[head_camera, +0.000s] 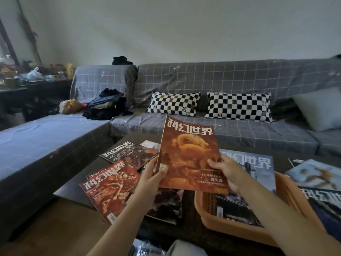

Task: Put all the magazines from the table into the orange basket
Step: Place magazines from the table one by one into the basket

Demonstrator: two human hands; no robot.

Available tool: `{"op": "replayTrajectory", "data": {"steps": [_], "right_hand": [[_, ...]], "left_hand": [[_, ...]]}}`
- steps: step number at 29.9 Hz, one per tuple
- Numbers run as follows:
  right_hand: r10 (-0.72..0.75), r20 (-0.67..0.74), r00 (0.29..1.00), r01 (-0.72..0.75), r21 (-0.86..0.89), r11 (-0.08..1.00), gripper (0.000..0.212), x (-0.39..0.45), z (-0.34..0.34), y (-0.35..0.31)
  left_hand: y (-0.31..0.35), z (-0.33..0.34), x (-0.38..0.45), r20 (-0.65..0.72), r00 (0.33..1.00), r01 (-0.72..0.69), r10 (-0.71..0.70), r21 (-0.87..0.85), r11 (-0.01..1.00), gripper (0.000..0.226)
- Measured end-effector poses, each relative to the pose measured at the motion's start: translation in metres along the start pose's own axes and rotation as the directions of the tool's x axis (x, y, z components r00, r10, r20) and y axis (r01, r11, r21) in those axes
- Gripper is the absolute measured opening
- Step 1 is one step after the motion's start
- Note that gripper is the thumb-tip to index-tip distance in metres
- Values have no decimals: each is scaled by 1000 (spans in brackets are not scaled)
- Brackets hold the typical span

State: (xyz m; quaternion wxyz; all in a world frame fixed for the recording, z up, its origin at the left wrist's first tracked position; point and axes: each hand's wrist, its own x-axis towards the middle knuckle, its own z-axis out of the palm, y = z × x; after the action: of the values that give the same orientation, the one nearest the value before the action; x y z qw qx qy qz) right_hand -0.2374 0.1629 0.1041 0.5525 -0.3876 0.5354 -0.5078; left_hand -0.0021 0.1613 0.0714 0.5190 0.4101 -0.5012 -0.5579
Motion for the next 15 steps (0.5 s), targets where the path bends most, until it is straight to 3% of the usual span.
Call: {"op": "replayTrajectory", "data": {"steps": [8, 15], "right_hand": [[-60, -121, 991, 68, 62, 996, 42, -31, -76, 4], [-98, -328, 940, 41, -179, 983, 38, -45, -132, 26]], "left_hand": [[-6, 71, 6, 203, 969, 154, -140, -56, 987, 35], [-28, 132, 17, 203, 951, 215, -233, 105, 971, 35]]}}
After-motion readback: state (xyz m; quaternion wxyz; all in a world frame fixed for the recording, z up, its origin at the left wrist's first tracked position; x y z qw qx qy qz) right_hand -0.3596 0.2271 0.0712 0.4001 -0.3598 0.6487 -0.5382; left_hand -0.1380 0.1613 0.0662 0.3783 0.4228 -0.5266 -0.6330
